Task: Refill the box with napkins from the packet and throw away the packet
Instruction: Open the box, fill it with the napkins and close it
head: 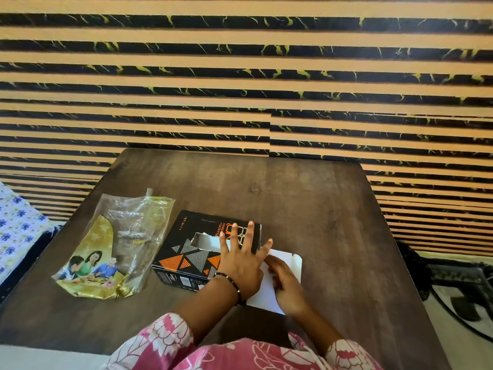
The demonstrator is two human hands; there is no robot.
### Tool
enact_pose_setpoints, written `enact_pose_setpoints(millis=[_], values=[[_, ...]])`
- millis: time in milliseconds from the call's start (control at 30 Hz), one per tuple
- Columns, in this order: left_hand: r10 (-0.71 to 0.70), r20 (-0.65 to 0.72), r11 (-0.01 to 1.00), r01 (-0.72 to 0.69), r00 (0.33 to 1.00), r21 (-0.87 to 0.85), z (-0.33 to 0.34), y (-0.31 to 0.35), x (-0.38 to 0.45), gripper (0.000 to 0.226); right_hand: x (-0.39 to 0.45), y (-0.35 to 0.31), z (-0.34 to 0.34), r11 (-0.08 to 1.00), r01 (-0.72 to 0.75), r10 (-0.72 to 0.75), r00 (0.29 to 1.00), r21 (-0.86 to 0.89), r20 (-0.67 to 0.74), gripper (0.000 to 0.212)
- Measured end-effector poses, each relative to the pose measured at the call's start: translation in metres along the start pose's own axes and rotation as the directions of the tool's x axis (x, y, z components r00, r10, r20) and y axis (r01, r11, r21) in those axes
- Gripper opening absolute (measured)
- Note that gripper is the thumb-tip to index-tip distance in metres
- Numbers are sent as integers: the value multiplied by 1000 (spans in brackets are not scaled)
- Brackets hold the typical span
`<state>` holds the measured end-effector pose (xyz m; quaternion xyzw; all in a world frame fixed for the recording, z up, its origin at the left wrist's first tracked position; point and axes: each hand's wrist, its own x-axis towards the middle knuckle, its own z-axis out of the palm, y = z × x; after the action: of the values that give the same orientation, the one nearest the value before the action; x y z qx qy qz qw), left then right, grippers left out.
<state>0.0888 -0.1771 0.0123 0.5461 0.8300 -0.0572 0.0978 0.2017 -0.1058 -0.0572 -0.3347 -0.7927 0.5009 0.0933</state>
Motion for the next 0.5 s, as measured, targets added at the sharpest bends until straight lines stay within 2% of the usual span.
enact_pose_setpoints(millis=[67, 133, 267, 333, 400, 433, 500], values=[[-21, -6, 1000, 21, 1000, -10, 2, 1, -2, 56, 2, 6, 5, 996, 24, -22, 999, -90, 32, 56], [-30, -21, 999, 29, 999, -26, 4, 0, -5, 50, -2, 3, 6, 991, 0, 1, 1000, -135, 6, 56], [-23, -36, 999, 21, 999, -44, 6, -1, -8, 49, -9, 5, -4, 974, -81, 29, 970, -211, -240, 56], [-24, -38, 999, 22, 999, -44, 7, -1, -9, 51, -7, 11, -11, 970, -198, 133, 917, -139, -375, 57], [-26, -41, 999, 24, 999, -44, 6, -1, -9, 53, -6, 15, -19, 962, -272, 256, 855, 31, -451, 55], [-27, -40, 999, 26, 999, -44, 6, -1, -9, 54, -5, 17, -22, 960, -263, 279, 849, 99, -448, 52], [-29, -40, 999, 28, 999, -41, 6, -1, -9, 55, -6, 10, -24, 956, -211, 276, 884, 204, -377, 39]])
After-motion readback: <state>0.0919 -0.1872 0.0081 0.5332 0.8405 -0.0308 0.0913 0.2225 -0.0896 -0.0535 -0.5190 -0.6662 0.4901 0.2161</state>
